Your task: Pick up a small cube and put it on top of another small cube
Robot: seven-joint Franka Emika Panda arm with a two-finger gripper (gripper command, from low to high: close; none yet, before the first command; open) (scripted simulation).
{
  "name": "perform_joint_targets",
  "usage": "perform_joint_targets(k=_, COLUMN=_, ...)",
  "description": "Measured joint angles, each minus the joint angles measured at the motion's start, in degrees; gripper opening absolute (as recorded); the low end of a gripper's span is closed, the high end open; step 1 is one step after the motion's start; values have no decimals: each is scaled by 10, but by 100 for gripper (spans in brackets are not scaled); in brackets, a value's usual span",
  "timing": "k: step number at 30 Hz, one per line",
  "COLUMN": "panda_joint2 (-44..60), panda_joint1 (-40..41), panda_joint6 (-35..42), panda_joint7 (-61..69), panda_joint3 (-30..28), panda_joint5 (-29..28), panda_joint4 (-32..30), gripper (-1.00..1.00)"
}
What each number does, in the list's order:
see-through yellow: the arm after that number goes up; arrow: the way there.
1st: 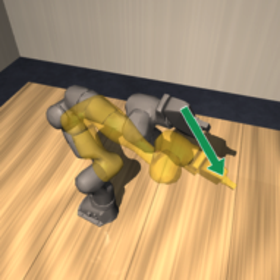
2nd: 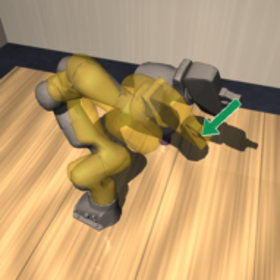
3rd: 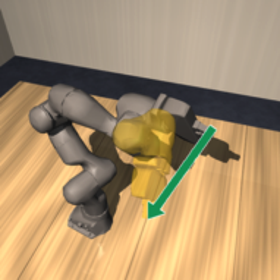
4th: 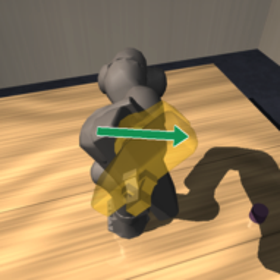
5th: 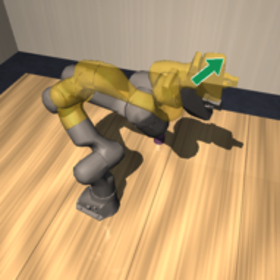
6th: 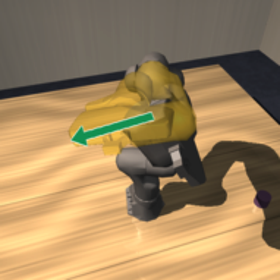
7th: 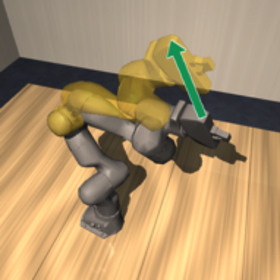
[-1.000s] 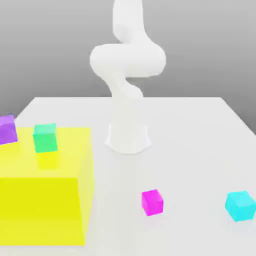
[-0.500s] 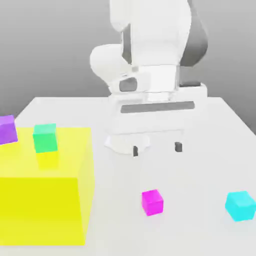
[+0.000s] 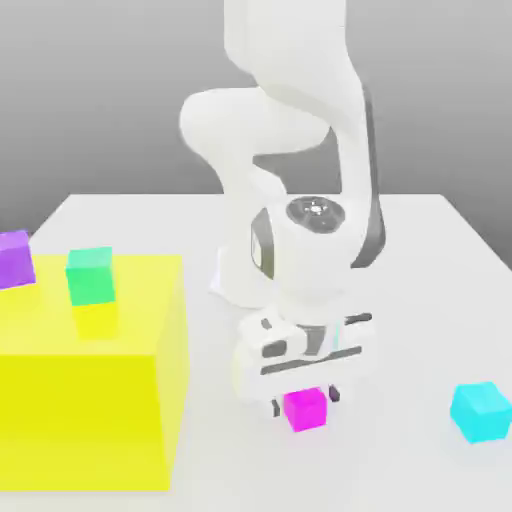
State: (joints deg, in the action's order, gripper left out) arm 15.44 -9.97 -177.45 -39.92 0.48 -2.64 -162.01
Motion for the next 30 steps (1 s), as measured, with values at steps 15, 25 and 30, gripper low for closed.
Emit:
perform_joint_targets(k=15, panda_joint2=-186, panda_joint1=30, panda_joint6=181, panda_joint7=-1, panda_joint3=-10, panda_joint5=50, panda_joint4=16, gripper=-100)
perform_joint_targets(k=25, panda_joint2=-327, panda_joint1=147, panda_joint6=428, panda_joint7=-143, panda_joint3=-81, panda_joint5=50, panda_joint4=144, gripper=-100)
perform_joint_targets(k=30, panda_joint2=-397, panda_joint1=224, panda_joint6=553, panda_joint7=-232, panda_joint3=-105, panda_joint5=22, panda_joint4=191, gripper=-100)
